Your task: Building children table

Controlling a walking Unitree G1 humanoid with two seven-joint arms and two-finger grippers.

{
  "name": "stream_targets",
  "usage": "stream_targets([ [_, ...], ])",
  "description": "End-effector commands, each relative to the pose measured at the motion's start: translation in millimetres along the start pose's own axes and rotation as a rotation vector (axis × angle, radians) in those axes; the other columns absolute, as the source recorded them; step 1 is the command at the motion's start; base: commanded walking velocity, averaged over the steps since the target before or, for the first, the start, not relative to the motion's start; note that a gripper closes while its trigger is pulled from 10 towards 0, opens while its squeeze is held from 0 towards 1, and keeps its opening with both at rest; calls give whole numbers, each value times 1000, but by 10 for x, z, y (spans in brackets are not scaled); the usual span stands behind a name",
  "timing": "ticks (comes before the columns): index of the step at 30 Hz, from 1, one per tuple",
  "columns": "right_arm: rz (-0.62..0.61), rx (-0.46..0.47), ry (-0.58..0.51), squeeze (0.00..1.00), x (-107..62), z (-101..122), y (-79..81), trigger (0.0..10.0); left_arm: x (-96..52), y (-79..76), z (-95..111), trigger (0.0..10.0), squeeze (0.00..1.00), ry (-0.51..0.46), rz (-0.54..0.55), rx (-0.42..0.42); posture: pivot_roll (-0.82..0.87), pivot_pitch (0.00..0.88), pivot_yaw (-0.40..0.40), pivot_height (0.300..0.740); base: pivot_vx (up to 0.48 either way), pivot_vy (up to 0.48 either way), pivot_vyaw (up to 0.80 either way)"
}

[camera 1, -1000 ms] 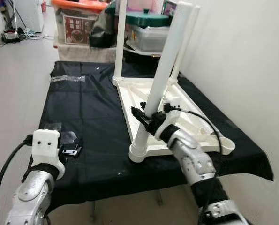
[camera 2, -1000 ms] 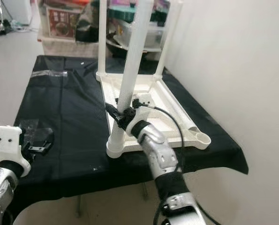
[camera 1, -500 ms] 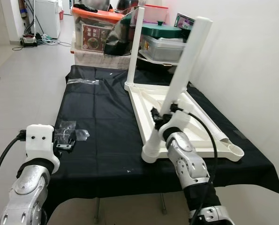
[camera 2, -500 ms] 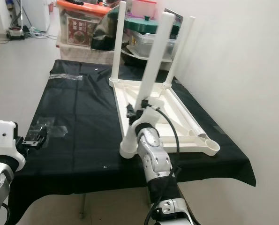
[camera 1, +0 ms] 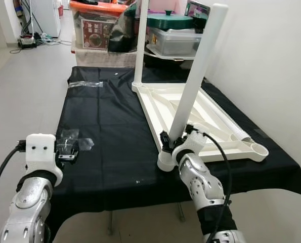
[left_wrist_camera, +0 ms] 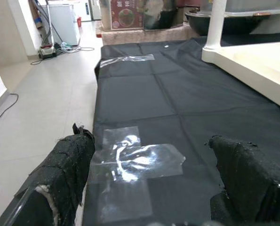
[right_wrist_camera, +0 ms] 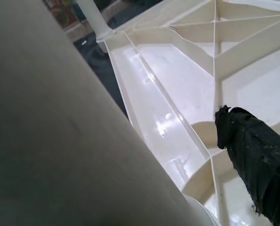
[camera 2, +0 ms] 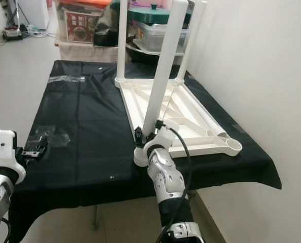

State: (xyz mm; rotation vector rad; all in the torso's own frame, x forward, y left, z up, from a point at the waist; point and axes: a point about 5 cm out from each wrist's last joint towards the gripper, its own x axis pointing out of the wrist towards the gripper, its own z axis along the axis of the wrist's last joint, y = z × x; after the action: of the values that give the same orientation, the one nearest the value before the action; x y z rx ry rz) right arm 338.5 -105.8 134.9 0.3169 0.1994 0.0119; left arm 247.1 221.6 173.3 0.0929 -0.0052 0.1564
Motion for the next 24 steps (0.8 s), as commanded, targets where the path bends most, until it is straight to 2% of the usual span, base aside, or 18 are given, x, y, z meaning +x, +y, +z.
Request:
stream_targets([
  [1,-21,21,-47,1000,1,101,-58,10000,17,-2,-29,10000,0,20,-3,18,113,0,-104,740,0,0,0],
  [2,24,28,-98,1000,-11,217,-7,10000,35,-8,-18,10000,0,16,-8,21,113,0,-104,740,0,0,0],
  [4,24,28,-98,1000,-11,217,-7,10000,35,-8,-18,10000,0,16,-8,21,113,0,-104,740,0,0,0],
  [5,105,14,-154,1000,-31,362,52,10000,51,-9,0,10000,0,7,-14,26,96,0,-94,740,0,0,0],
  [6,105,14,-154,1000,-31,362,52,10000,51,-9,0,10000,0,7,-14,26,96,0,-94,740,0,0,0],
  [7,181,-24,-192,1000,-47,483,86,10000,62,-10,11,10000,0,1,-19,31,87,0,-90,740,0,0,0],
  [10,247,-66,-207,1000,-56,569,98,10000,69,-19,17,10000,0,-3,-25,33,81,0,-88,740,0,0,0],
  [11,294,-112,-208,1000,-53,632,83,10000,72,-36,19,10000,0,-5,-33,35,78,0,-86,740,0,0,0],
  [12,344,-156,-204,0,-45,698,63,10000,73,-56,21,10000,0,-8,-43,35,74,0,-84,740,0,0,0],
  [17,452,-240,-196,0,7,862,5,10000,82,-99,28,10000,0,-15,-68,39,71,0,-85,740,0,0,0],
  [19,545,-308,-196,0,75,961,-47,10000,87,-108,25,10000,0,-16,-75,44,69,0,-85,740,0,0,0],
  [22,577,-335,-201,0,101,1002,-81,10000,91,-109,23,10000,0,-17,-76,45,69,0,-85,740,0,0,0],
  [24,632,-425,-174,0,173,1022,-154,10000,98,-115,14,10000,0,-15,-78,43,69,0,-82,740,0,0,0],
])
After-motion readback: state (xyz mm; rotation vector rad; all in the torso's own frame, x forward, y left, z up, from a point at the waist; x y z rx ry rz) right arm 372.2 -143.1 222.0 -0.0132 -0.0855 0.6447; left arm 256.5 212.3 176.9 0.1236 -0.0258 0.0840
